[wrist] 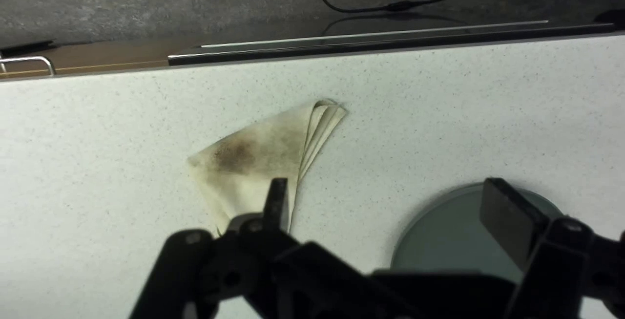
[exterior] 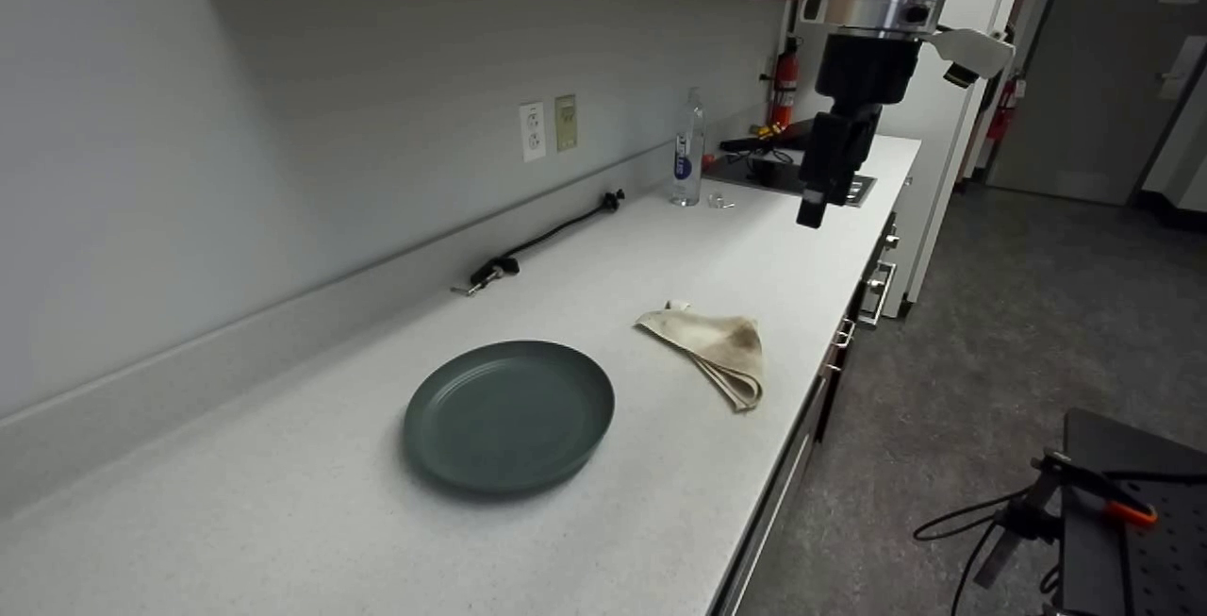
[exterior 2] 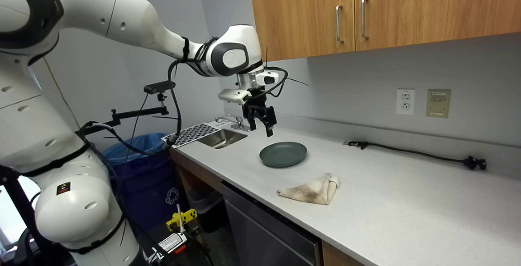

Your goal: Unfold the cloth on the countertop

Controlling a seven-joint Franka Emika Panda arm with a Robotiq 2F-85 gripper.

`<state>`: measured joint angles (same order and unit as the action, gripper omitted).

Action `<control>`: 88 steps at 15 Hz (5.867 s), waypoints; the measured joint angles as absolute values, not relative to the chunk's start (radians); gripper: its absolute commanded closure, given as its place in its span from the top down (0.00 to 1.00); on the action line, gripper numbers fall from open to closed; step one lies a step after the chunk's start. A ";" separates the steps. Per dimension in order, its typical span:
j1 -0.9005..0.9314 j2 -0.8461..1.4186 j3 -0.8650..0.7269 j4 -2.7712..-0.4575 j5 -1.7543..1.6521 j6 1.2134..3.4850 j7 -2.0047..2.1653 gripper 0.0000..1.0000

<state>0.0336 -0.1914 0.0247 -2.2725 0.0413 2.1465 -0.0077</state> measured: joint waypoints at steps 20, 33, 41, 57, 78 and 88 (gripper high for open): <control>0.015 0.355 0.003 -1.883 -0.065 2.180 0.055 1.00; 0.028 0.427 -0.010 -1.832 -0.065 2.180 0.056 1.00; 0.041 0.628 -0.048 -1.674 -0.124 2.180 0.113 1.00; 0.114 0.836 -0.123 -1.463 -0.217 2.176 0.225 1.00; 0.163 0.855 -0.155 -1.417 -0.300 2.105 0.287 1.00; 0.148 0.865 -0.150 -1.417 -0.286 2.134 0.287 1.00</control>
